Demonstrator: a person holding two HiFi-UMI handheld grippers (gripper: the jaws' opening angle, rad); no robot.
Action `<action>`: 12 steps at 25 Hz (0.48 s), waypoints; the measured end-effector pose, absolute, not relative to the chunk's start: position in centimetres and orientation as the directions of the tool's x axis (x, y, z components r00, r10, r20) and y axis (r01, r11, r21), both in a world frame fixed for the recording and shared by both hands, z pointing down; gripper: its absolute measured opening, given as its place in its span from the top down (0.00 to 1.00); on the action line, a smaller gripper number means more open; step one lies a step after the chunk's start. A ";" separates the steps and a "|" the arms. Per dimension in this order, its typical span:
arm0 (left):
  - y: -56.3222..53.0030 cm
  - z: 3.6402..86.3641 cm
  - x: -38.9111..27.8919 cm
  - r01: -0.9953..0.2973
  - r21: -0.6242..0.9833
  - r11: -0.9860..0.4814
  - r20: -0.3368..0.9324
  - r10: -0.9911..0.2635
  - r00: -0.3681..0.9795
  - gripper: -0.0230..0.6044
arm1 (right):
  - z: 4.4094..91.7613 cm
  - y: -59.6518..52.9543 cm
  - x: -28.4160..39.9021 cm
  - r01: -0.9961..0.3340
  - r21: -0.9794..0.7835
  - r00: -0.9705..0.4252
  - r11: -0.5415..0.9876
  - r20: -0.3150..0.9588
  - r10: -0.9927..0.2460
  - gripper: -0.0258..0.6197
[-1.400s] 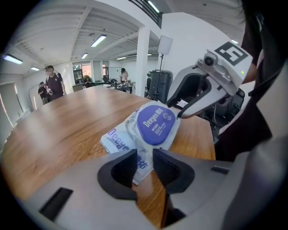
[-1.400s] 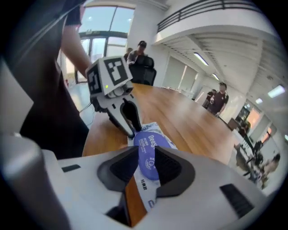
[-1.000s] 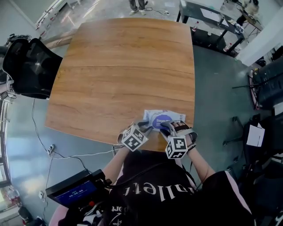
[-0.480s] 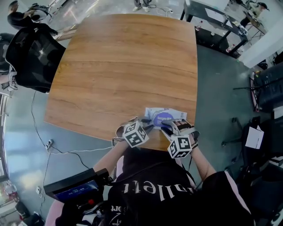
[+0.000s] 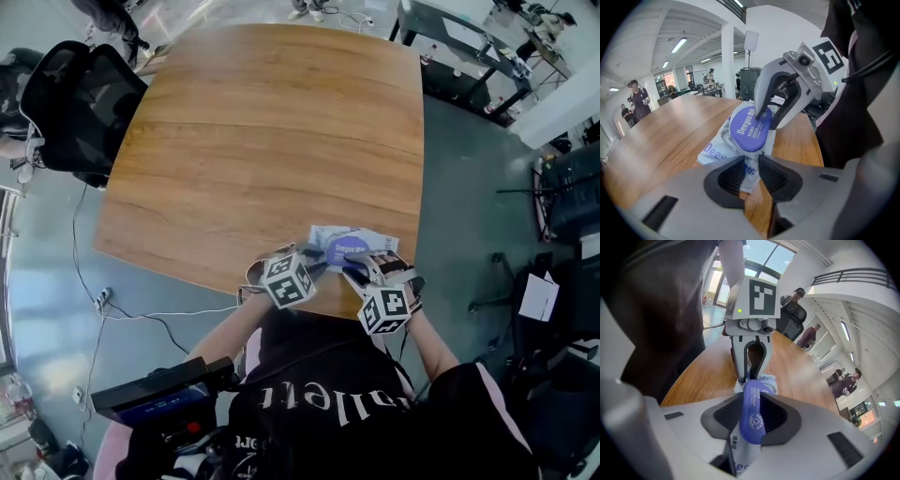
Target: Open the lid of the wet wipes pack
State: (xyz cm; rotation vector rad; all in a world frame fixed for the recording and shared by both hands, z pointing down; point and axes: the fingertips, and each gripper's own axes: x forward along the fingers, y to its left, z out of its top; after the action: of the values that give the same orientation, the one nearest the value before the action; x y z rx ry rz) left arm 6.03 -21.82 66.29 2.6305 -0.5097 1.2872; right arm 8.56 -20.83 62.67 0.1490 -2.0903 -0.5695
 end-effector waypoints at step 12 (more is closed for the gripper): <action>-21.5 66.3 5.4 -0.358 0.010 -0.934 0.793 -0.211 0.572 0.81 | 56.3 -28.7 7.4 -0.222 0.492 -0.626 0.842 0.590 -0.510 0.91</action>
State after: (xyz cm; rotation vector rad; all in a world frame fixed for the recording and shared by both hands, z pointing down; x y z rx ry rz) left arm 5.42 -21.52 66.30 2.6323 -0.4808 1.2934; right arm 7.36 -28.66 56.30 0.5303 -2.2517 -0.4840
